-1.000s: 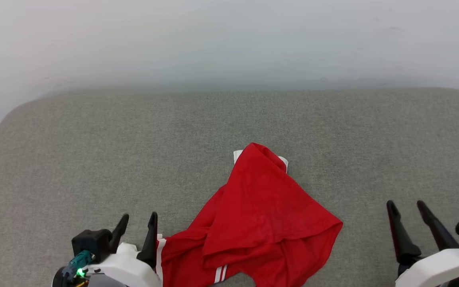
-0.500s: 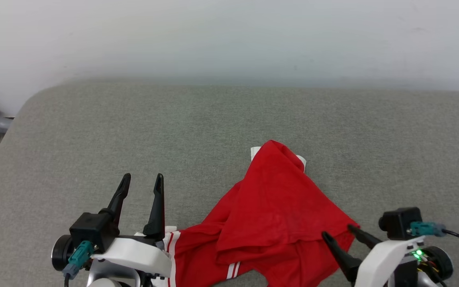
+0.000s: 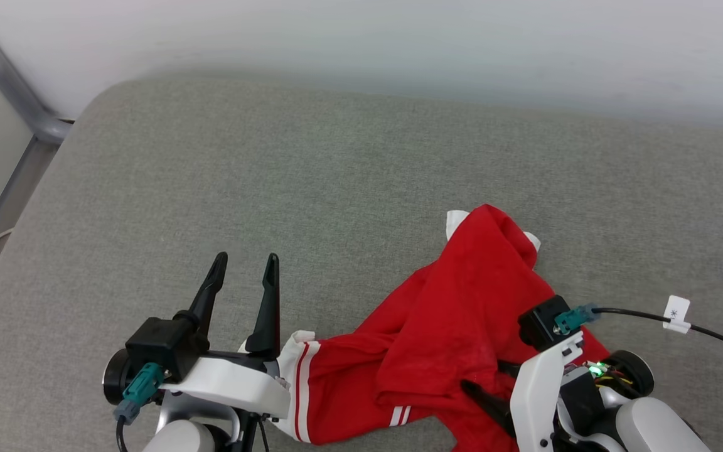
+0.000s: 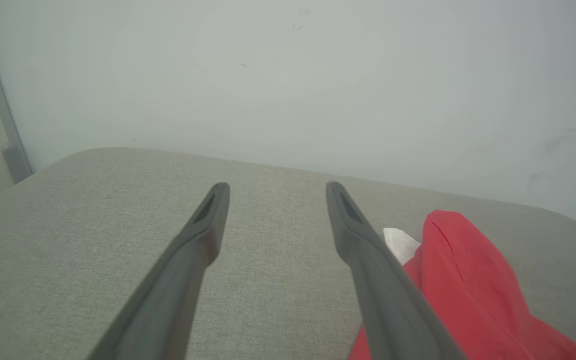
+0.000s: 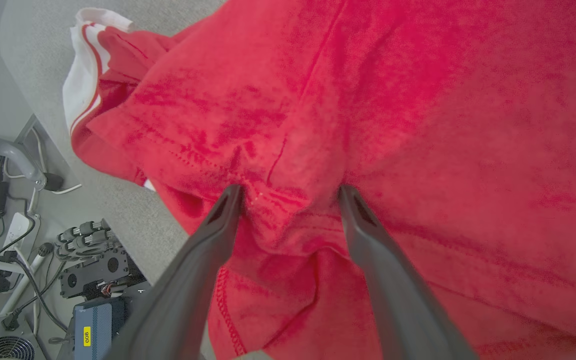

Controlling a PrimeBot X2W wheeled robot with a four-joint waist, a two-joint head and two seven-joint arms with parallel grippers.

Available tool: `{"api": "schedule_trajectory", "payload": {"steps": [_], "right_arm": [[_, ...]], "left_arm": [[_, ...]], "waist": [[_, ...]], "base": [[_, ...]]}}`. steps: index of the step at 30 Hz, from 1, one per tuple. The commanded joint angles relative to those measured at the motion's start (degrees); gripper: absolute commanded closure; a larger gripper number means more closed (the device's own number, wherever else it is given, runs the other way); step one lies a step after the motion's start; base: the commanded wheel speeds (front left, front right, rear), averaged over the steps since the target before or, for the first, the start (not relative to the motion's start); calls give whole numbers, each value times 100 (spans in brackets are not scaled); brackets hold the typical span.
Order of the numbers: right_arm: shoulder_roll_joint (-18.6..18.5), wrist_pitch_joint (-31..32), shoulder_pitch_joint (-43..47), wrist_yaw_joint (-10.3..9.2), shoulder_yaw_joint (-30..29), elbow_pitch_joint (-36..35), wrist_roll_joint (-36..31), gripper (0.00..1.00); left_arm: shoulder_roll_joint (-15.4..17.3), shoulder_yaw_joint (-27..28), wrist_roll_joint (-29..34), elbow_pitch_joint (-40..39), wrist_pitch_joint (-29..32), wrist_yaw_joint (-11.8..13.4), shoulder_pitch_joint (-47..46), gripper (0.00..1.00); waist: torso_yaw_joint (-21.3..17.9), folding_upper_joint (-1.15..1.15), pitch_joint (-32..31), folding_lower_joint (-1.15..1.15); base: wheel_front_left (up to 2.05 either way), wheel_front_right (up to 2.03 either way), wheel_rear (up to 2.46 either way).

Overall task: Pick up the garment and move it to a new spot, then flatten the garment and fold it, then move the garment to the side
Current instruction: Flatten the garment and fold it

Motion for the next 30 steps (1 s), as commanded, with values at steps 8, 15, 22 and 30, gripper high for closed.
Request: {"api": "schedule_trajectory", "payload": {"steps": [8,15,22,30], "right_arm": [[-72,-114,-201,-4,-17,78,259,100],[-134,-382,310,-4,-941,-419,136,100],[390,-166,1628,-4,-2304,-1037,-95,100],[1167,57,2915,-4,-3086,-949,163,100]], "left_arm": [[-156,254,136,118,-35,-178,90,0],[-129,343,100,263,-30,-270,278,0],[-11,360,44,294,83,-214,480,0],[98,345,-21,286,229,-189,605,0]], "waist": [[-36,0,9,-1],[-348,0,-254,-1],[-762,0,-529,-1],[-1014,0,-671,-1]], "base": [[0,0,0],[0,0,0],[0,0,0],[0,0,0]]}}
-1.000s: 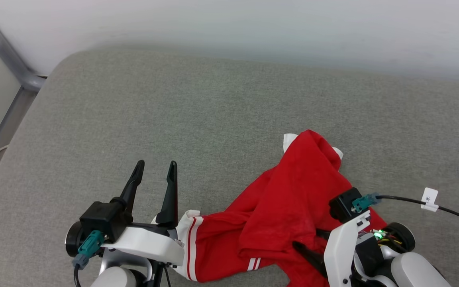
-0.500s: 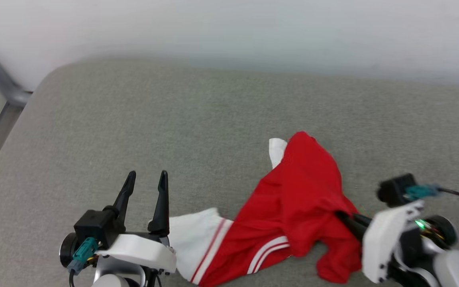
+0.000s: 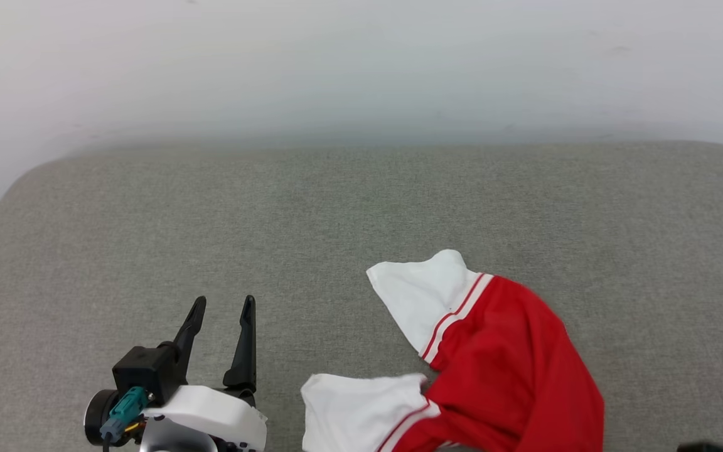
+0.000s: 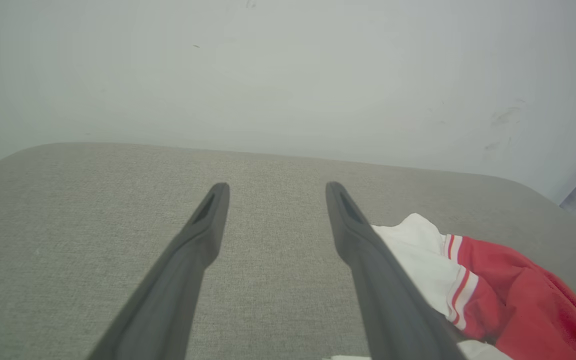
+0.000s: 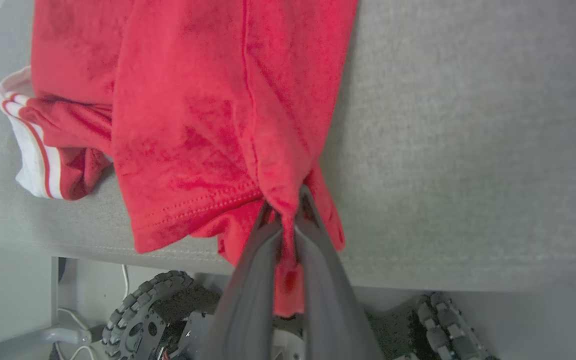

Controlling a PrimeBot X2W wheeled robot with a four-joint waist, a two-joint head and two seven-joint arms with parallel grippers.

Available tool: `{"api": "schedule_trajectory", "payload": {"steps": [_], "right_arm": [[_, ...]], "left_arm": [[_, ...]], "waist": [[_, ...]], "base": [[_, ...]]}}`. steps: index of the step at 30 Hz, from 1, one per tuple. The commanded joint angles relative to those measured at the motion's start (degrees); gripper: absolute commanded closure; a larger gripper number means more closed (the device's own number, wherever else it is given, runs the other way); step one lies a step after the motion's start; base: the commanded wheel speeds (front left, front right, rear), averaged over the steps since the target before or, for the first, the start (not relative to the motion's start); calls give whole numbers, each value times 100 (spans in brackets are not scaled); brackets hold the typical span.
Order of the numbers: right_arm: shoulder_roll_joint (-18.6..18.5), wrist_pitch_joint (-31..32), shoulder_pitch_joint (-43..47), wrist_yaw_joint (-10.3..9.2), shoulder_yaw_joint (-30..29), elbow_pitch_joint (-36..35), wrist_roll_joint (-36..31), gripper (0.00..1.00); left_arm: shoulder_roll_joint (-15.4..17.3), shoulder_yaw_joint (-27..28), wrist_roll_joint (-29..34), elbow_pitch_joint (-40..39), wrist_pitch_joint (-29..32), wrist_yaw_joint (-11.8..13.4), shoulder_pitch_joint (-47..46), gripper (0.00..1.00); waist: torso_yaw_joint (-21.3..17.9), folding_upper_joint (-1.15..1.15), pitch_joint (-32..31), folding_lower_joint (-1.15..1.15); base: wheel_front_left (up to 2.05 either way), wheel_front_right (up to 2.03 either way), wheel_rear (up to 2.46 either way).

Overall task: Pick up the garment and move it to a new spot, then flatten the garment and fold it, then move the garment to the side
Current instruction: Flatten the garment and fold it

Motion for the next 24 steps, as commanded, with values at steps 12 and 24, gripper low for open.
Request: {"api": "schedule_trajectory", "payload": {"steps": [12,24], "right_arm": [[74,-1995,-321,-4,95,602,48,0],[-20,-3356,-1287,-4,-341,725,-663,0]], "left_arm": [[60,53,-133,140,35,38,156,0],[-27,46,-115,124,-42,29,-69,0]], "waist": [[-5,0,4,0],[247,0,182,0]], "base": [[0,0,0],[0,0,0]]}}
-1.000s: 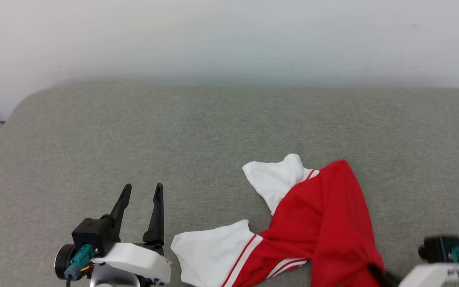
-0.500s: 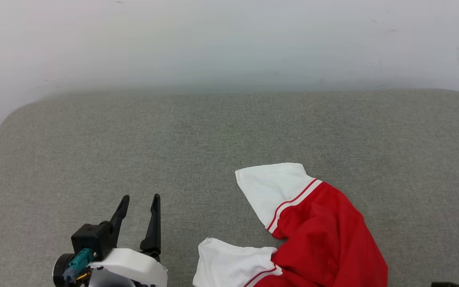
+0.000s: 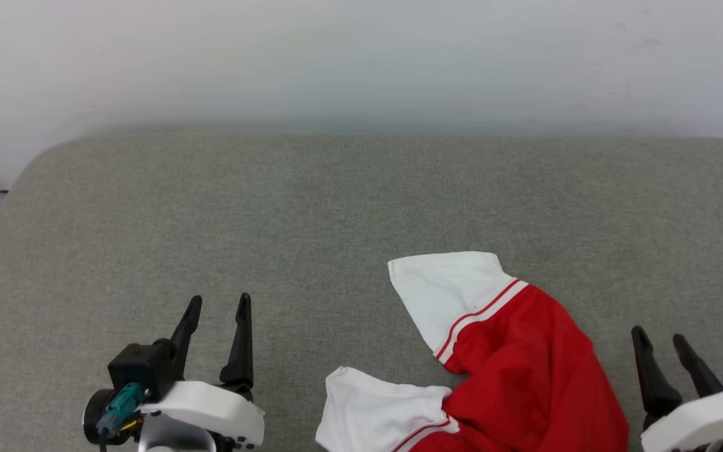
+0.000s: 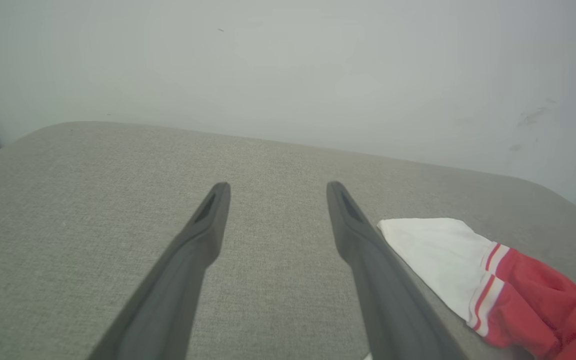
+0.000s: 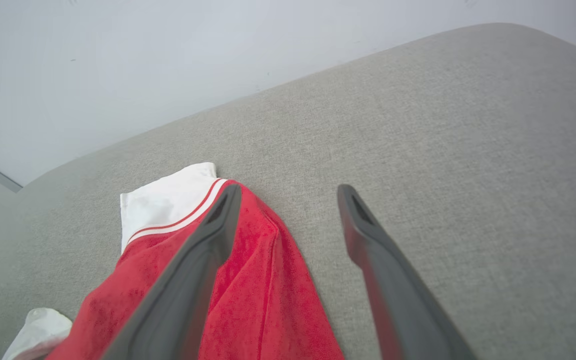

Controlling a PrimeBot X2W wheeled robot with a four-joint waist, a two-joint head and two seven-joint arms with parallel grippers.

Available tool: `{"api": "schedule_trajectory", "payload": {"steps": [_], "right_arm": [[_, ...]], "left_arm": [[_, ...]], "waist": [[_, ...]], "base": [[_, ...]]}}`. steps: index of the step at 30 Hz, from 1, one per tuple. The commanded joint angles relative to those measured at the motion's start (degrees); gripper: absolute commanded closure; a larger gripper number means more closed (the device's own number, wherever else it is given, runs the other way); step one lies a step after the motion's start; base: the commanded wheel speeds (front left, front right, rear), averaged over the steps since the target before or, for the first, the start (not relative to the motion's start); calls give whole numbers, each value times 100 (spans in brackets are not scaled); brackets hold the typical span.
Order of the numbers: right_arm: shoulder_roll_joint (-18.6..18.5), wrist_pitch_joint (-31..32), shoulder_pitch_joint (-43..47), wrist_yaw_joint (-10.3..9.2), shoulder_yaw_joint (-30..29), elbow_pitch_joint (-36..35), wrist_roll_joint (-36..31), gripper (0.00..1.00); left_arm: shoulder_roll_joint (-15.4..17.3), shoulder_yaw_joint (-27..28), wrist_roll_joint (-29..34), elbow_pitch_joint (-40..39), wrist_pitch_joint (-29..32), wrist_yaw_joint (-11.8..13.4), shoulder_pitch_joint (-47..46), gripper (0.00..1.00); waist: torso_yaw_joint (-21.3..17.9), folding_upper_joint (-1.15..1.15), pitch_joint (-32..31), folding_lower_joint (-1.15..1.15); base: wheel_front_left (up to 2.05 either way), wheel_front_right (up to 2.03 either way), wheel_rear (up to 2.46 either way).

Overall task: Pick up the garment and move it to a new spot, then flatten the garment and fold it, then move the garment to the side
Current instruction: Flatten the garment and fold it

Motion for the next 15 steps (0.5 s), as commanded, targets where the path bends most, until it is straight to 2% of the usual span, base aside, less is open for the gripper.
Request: {"api": "schedule_trajectory", "payload": {"steps": [1,4,5,15], "right_arm": [[-86,4,-168,-4,-7,68,27,0],[-322,217,-706,-3,210,357,23,0],[-783,612,-1319,-6,626,720,170,0],[-2104,2460,-3281,-5,2535,1556,953,0]], "left_arm": [[-13,14,39,-22,-39,16,-70,0],[-58,5,65,-61,-56,0,-202,0],[-126,-21,96,-68,-93,-53,-358,0],[-548,-145,221,174,-203,-359,-993,0]], "waist": [[78,0,91,0],[212,0,279,0],[364,0,544,0],[1088,0,1275,0]], "base": [[0,0,0],[0,0,0],[0,0,0],[0,0,0]]}}
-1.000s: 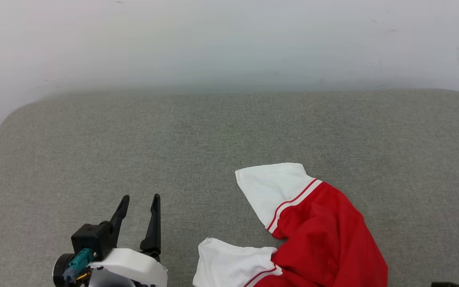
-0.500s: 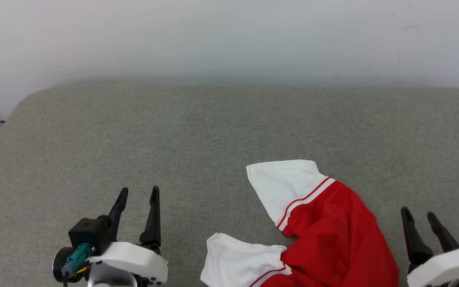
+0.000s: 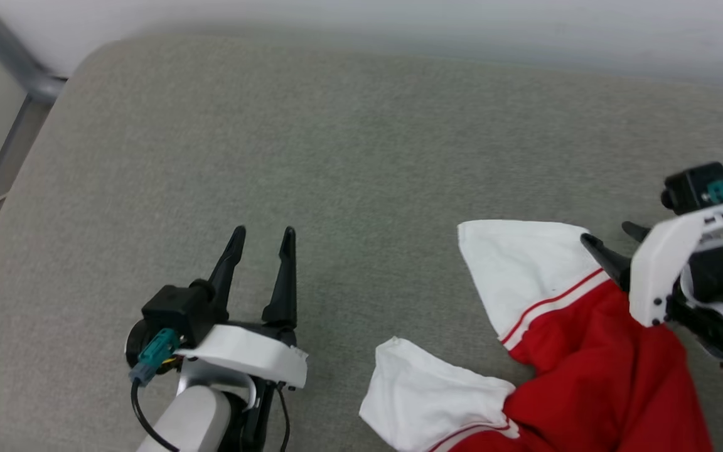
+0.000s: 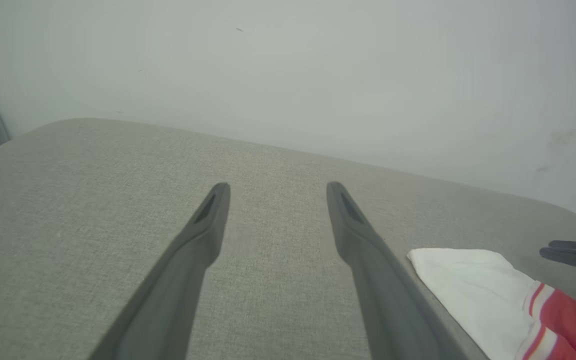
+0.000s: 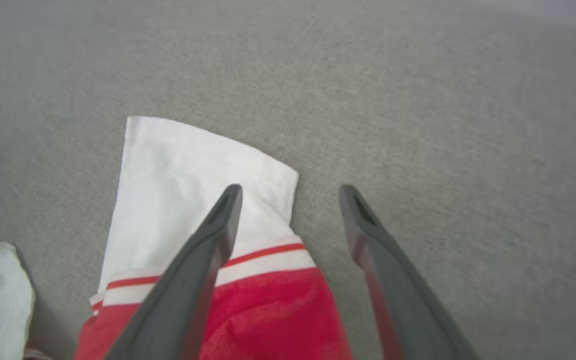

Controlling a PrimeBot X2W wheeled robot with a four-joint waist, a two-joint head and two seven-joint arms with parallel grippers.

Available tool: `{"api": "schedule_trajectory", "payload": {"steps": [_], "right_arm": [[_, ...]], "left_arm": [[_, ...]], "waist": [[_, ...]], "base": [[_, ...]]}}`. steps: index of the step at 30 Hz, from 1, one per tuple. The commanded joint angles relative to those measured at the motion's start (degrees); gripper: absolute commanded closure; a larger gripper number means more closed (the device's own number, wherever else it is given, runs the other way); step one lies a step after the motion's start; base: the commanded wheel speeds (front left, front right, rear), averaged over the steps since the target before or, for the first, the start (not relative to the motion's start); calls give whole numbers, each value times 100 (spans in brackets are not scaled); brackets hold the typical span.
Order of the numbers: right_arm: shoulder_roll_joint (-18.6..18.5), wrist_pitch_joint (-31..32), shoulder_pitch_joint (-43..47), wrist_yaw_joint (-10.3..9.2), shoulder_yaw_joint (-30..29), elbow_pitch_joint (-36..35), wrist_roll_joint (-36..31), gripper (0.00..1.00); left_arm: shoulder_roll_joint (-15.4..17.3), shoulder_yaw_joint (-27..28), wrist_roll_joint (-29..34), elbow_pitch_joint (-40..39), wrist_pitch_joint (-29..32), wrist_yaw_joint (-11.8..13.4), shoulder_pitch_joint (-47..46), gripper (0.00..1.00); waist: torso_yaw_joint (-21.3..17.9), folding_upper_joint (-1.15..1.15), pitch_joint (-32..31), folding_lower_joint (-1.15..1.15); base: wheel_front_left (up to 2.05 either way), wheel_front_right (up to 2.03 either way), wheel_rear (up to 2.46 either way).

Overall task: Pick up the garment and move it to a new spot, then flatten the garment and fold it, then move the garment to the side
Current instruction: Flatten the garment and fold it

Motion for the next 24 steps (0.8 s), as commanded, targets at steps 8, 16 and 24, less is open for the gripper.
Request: {"api": "schedule_trajectory", "payload": {"steps": [8,16,24], "right_arm": [[-478,854,-1183,-5,1502,197,491,0],[-684,1315,-1516,-5,2664,1029,1008,0],[-665,1611,-1427,-3,3087,1436,1502,100]], "left_arm": [[-365,64,206,118,-53,-267,-415,0],[-667,298,455,211,-46,-540,-478,0],[-754,578,675,319,-46,-661,-356,0]], "waist": [[622,0,677,-1],[786,0,934,-1],[713,0,851,-1]], "base": [[0,0,0],[0,0,0],[0,0,0]]}}
